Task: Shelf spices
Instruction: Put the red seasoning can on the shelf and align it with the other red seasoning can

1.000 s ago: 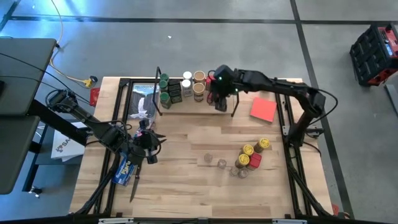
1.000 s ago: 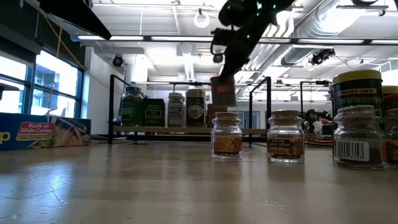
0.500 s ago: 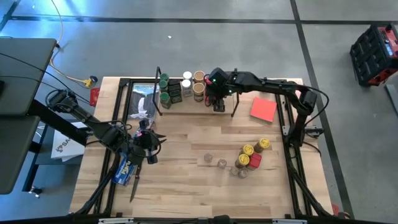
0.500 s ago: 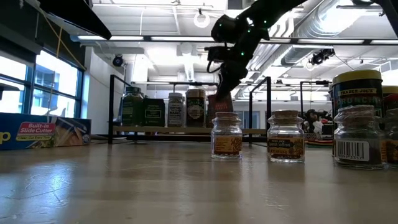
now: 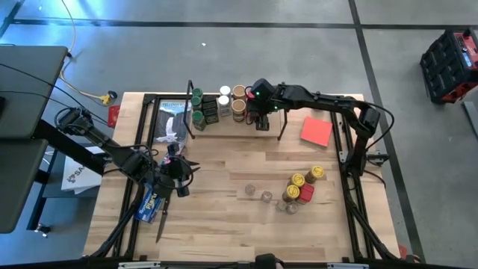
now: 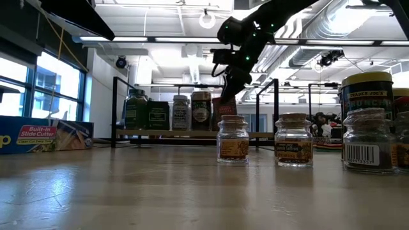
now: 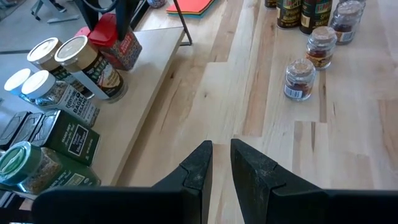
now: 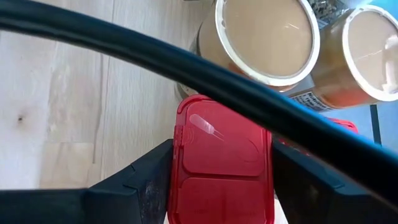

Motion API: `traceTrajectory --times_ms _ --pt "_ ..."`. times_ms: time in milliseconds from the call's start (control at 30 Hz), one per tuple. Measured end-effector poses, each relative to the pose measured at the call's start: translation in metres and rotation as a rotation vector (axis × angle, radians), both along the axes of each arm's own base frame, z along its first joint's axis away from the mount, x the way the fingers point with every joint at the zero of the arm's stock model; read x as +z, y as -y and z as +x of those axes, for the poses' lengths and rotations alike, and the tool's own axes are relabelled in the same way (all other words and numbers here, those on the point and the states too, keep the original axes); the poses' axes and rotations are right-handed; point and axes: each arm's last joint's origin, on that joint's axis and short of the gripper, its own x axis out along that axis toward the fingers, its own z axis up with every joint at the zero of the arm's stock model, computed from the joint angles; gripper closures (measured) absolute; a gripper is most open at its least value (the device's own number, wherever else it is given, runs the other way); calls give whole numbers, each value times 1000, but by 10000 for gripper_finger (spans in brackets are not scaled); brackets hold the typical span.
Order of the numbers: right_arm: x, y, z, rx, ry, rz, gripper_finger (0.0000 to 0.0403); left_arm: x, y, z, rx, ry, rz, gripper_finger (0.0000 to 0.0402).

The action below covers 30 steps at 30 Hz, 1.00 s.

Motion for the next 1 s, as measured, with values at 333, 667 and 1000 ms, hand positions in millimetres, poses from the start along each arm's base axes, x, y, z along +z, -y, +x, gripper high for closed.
traceTrajectory --times_ms 333,667,1000 --pt "0 2 -1 -10 -1 4 167 0 0 0 0 1 -1 348" --pt "0 6 -3 -27 0 8 162 0 0 0 -3 0 -3 348" --pt "3 10 -3 -74 -1 -85 128 0 0 0 -5 -2 -5 348"
